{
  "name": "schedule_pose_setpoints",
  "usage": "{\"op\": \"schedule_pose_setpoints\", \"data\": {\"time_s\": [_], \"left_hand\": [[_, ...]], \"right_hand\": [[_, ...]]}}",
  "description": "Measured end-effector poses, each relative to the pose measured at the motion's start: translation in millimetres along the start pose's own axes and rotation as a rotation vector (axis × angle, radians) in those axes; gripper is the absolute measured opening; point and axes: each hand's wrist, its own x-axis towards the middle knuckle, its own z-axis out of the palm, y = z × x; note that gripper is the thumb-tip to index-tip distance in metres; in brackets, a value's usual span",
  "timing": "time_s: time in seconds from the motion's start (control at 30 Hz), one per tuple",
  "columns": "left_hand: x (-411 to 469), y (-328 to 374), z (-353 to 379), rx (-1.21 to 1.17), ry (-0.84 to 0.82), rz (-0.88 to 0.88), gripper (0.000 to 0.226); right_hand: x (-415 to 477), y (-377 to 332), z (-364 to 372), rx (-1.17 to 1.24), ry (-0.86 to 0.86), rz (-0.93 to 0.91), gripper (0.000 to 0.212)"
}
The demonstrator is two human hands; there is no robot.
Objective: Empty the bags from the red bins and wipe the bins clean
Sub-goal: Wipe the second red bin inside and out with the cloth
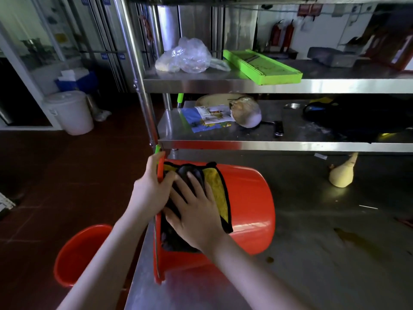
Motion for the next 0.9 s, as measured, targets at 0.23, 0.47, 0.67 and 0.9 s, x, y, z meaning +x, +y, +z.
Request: {"op": "schedule_pose_setpoints", "data": {"time_s": [0.23,0.47,0.67,0.9], "left_hand": [[0,0,-5,-0.061,-0.001,0.014,0.05],[-39,-13,-2,-0.181,0.058,0.102,0.057],[-34,-13,-7,-0.174,0.084,0.093,0.05],[-68,-22,1,-0.245,0.143,0.138,0.053]], "right_hand": [[-6,91,-21,-0.093,0.024,0.371,0.059],[25,104,-26,-0.117,-0.155,0.566,0.048],[40,-3,-7,-0.03,-0.106,0.062,0.055],[-2,115,-33,-0.111,-0.07,0.401,0.05]]}}
